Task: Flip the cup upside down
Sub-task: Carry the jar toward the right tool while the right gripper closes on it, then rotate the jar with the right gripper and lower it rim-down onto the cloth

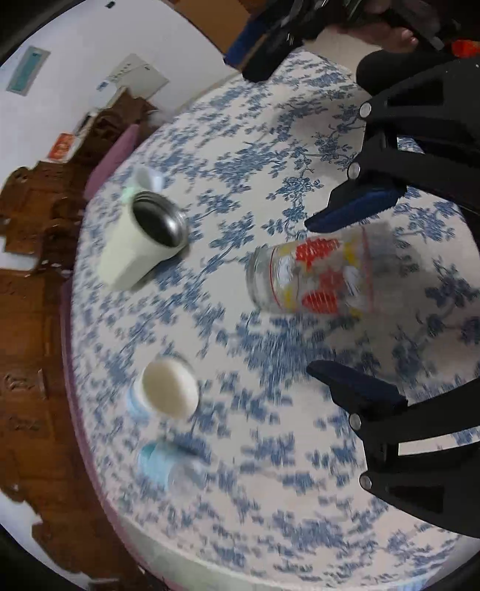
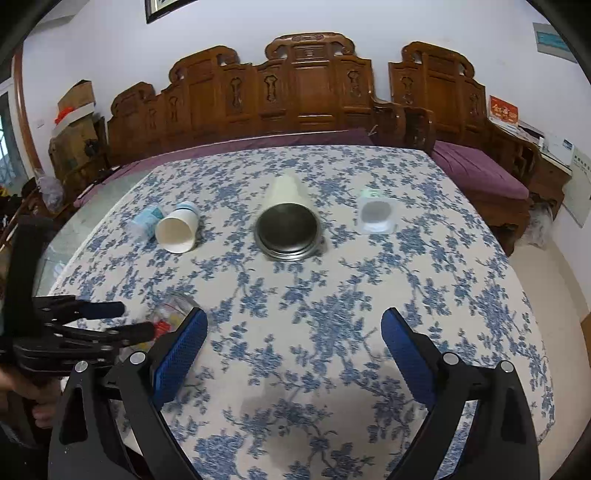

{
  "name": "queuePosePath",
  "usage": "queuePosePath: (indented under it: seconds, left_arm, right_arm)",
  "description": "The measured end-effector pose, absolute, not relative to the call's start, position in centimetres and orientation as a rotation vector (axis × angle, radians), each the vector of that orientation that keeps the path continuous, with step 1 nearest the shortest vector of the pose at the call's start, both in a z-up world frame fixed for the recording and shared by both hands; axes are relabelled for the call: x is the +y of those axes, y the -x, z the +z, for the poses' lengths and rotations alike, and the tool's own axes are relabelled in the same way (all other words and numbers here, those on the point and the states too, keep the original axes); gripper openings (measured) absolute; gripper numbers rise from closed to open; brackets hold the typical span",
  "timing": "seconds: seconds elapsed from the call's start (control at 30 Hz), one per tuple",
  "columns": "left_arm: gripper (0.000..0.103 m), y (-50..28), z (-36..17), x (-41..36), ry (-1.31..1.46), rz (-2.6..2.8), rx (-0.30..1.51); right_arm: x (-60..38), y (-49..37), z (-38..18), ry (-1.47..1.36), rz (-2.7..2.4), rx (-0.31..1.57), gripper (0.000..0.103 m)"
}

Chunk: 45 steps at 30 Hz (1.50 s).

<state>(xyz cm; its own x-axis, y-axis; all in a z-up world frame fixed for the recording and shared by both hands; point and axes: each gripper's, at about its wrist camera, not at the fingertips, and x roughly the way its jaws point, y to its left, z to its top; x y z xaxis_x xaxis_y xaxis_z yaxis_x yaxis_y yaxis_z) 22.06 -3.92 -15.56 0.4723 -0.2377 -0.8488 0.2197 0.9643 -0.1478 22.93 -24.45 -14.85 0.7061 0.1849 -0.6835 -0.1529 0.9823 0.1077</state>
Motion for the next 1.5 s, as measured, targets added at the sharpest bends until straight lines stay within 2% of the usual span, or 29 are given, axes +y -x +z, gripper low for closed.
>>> queuePosePath:
  seconds: [0.2, 0.53, 0.77, 1.17, 1.27, 1.5]
  left_arm:
    - [0.095, -19.6, -12.9, 0.5, 0.038, -0.167, 0.888]
    - [0.095, -17.2, -11.4, 5.4, 0.054, -0.082, 0.779]
    - [0.095, -15.9, -11.3, 7.4, 0.08, -0.061, 0.756]
    - [0.095, -15.4, -10.9, 8.7, 0.083, -0.028, 0.745]
    - [0.095, -15.3, -10.6, 8.8, 0.085, -0.02, 0.735]
    - [0.095, -15.0, -10.0, 9.0, 0.082, -0.018, 0.725]
  right_arm:
    - [-21.1, -24.4, -15.2, -0.055, 0.252, 0.798, 0.094]
    - [-15.8, -27.6, -18.4, -0.064, 0.328, 0.944, 0.089]
    - [-13.6, -30.2, -21.3, -0.161, 0.361, 1.122, 0.084]
    - [-11.8, -32.9, -23.9, -0.207, 0.349, 1.29, 0.074]
    - [-11.8, -33.2, -24.3, -0.197, 0.344, 1.306, 0.068]
    - [-11.6, -33.5, -24.7, -0.193, 0.352, 1.311, 0.066]
